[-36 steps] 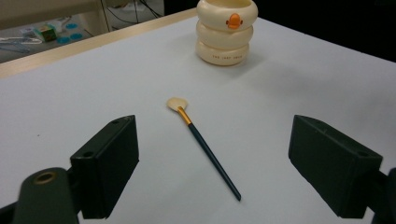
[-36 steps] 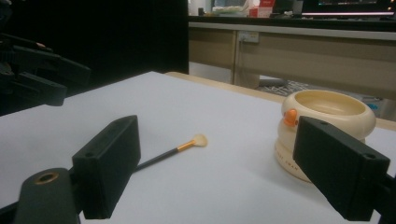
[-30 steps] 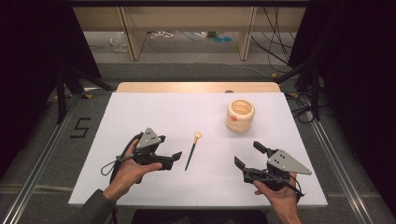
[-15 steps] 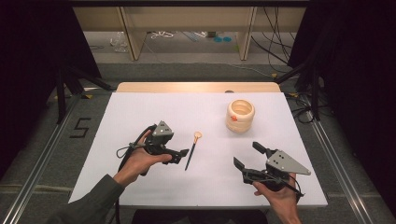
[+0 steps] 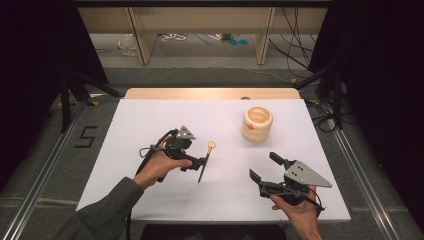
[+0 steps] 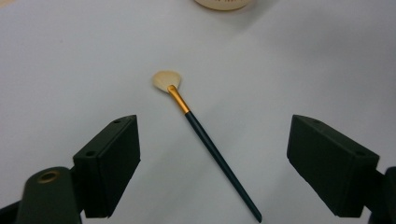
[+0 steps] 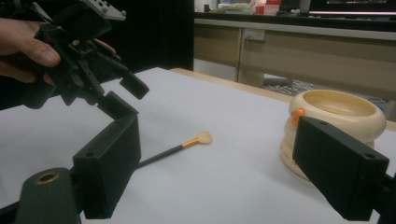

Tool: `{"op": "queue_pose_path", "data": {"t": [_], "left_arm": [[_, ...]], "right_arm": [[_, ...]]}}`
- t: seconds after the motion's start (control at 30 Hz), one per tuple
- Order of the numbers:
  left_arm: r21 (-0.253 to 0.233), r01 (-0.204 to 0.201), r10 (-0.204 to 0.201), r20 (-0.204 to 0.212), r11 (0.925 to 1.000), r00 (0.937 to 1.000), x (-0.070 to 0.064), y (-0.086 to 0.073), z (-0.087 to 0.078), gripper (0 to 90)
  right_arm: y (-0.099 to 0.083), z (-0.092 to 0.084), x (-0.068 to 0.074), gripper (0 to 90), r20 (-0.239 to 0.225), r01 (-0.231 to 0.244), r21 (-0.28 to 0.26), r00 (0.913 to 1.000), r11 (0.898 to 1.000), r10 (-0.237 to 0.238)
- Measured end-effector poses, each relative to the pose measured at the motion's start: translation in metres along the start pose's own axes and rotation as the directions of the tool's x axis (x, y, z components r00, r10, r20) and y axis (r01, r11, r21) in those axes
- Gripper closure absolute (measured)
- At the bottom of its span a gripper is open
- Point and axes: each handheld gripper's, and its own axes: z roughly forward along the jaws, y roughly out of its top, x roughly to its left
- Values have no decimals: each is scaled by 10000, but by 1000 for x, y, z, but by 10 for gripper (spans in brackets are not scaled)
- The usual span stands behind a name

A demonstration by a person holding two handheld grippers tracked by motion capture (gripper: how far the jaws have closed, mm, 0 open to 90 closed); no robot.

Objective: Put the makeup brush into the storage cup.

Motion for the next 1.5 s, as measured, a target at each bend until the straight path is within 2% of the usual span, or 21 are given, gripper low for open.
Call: {"op": "queue_pose_path", "data": {"t": [0.07, 0.17, 0.23, 0.4, 0.53, 0.63, 0.67, 0.8, 0.83, 0.87, 0.9, 1.03, 1.13, 1.17, 1.2, 1.23, 1.3, 1.33, 1.37, 1.43, 1.5], "left_arm": [[300, -174, 172, 70, 9994, 9998, 2, 2, 2, 170], [602, -106, 99, 127, 9981, 9999, 4, 4, 8, 176], [866, -224, 212, 152, 9960, 9997, 6, 6, 11, 175], [1104, -163, 139, 221, 9938, 9997, 10, 8, 19, 192], [1329, -343, 318, 207, 9905, 9993, 10, 11, 23, 189], [1607, -501, 479, 180, 9857, 9987, 8, 14, 28, 189], [1906, -687, 677, 116, 9793, 9976, 6, 16, 31, 189], [2130, -791, 777, 151, 9739, 9969, 5, 17, 37, 190], [2362, -972, 952, 201, 9668, 9953, 5, 18, 38, 190], [2285, -847, 833, 158, 9699, 9964, 4, 18, 40, 190], [2365, -715, 712, 97, 9690, 9974, 2, 18, 41, 191], [2471, -761, 761, 98, 9660, 9971, 1, 20, 44, 197], [2498, -716, 708, 118, 9657, 9974, -1, 22, 48, 202], [2599, -765, 761, 117, 9626, 9970, -1, 22, 50, 202], [2773, -970, 949, 210, 9559, 9953, -1, 23, 51, 211], [3025, -1194, 1178, 236, 9457, 9928, 0, 23, 53, 215], [3108, -1228, 1213, 240, 9425, 9923, 1, 24, 55, 216], [3173, -1221, 1210, 232, 9404, 9924, 1, 24, 56, 218], [3243, -1171, 1152, 249, 9387, 9930, 0, 23, 57, 221], [3159, -992, 972, 221, 9436, 9950, -1, 23, 61, 232], [3184, -1036, 1010, 247, 9423, 9946, -1, 23, 61, 239]], "right_arm": [[0, 0, 0, 161, -31, -8, -18, 10000, 10000, 8], [0, 0, 0, 161, 10, 43, 11, 10000, 10000, -43], [0, 0, 0, 161, -17, 62, 36, 10000, 10000, -62], [-1, 2, 1, 161, -172, 13, -38, 9999, 10000, -14], [0, 1, 2, 161, -189, 57, 151, 9998, 9999, -55], [0, 2, 2, 162, -224, 92, 156, 9997, 9998, -89], [-1, 2, 2, 162, -272, 69, 139, 9996, 9999, -65], [-1, 3, 3, 162, -382, 64, 136, 9993, 9999, -59], [-1, 3, 3, 162, -374, 90, 118, 9993, 9999, -85], [-1, 3, 3, 163, -390, 78, 128, 9992, 9999, -73], [-1, 2, 3, 163, -283, 138, 183, 9995, 9997, -133], [-1, 3, 3, 164, -393, 77, 177, 9992, 9998, -70], [-1, 3, 2, 165, -257, 327, -4, 9991, 9995, -327], [-1, 4, 2, 165, -247, 371, -35, 9990, 9993, -372], [-1, 4, 2, 166, -330, 341, -97, 9989, 9994, -344], [-1, 3, 2, 166, -400, 268, 28, 9988, 9996, -267], [-1, 2, 3, 167, -403, 121, 249, 9991, 9996, -111], [-1, 4, 2, 167, -388, 335, -5, 9987, 9994, -335], [-1, 3, 2, 167, -384, 328, 50, 9987, 9995, -325], [-1, 3, 4, 167, -363, 139, 161, 9993, 9998, -133], [-1, 3, 3, 168, -360, 201, 100, 9992, 9997, -197]]}}
